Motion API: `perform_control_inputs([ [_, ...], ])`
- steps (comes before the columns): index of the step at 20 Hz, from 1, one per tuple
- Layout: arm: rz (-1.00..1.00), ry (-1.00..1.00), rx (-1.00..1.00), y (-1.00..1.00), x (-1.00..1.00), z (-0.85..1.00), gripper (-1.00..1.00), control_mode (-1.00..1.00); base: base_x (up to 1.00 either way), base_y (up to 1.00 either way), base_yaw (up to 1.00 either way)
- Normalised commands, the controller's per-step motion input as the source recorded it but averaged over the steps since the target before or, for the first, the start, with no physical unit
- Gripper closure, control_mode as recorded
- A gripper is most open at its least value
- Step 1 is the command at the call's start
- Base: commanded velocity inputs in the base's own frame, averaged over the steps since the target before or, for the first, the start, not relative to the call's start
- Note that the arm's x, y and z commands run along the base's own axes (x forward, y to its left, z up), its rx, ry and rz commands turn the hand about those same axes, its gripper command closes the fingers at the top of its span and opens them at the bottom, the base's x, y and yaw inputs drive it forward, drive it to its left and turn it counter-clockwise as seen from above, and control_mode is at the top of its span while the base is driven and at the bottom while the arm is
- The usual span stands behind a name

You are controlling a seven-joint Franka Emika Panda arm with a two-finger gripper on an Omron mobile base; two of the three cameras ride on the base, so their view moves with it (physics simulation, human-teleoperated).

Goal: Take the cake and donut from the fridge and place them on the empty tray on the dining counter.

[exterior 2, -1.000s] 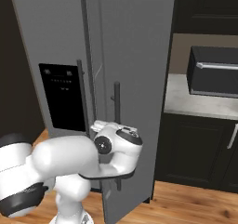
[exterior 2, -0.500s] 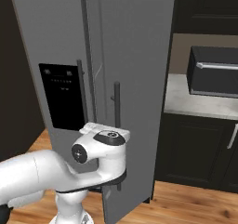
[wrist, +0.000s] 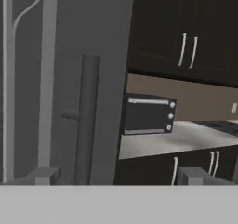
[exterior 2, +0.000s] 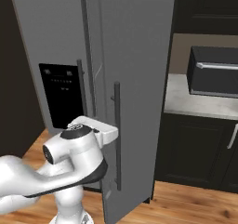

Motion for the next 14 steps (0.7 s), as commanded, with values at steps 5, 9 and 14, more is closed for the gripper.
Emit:
perform_control_inputs([
  [5,0.00,0.00,0.08,0.01,-0.55,0.98,-1.00,-1.00,0.00,0.00,0.00],
  [9,0.00,-0.02,0.18,0.41,-0.24,0.68,-1.00,-1.00,0.00,0.00,0.00],
  [14,0.01,-0.17,0.12,0.85,-0.02,0.49,-1.00,-1.00,0.00,0.00,0.00],
])
